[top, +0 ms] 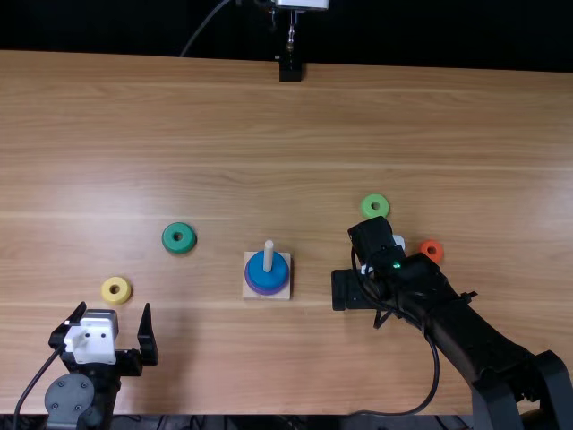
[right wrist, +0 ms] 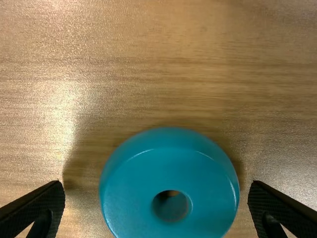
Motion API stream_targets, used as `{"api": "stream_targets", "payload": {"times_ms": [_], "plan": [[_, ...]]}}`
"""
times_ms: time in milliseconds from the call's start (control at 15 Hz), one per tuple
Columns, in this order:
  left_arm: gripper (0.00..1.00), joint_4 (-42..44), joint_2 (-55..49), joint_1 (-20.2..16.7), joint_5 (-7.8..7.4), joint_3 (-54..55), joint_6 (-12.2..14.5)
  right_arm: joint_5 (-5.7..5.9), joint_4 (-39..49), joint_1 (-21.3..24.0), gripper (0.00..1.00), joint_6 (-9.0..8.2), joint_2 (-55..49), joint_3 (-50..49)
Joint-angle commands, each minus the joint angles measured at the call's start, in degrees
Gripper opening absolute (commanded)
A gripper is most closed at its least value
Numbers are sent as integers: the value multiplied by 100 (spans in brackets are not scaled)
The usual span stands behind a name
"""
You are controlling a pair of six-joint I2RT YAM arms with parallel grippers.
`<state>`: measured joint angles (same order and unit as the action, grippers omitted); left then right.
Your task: Build the Hanoi tower: stack the rings onto the peg from bottom to top in this color order: purple, dark blue, light blue, dark green, light green, yellow, orange.
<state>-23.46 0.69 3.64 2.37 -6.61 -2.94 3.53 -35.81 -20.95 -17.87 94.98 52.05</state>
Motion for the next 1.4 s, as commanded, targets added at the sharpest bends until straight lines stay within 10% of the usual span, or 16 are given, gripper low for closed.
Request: {"api": "stream_targets", "payload": {"times_ms": [0, 467, 800, 1333], "plan": [[100, -238, -69, -65, -16, 661, 72, 48, 21, 65, 100, -101, 117, -11], [100, -238, -69, -65, -16, 661, 72, 48, -43, 74, 0, -91, 109, -46], [100, -238, -69, -65, -16, 661, 72, 58, -211, 47, 0, -69, -15, 288], [100, -238, -69, -65, -16, 661, 72, 48, -3069, -814, 0, -80, -709, 2705]]}}
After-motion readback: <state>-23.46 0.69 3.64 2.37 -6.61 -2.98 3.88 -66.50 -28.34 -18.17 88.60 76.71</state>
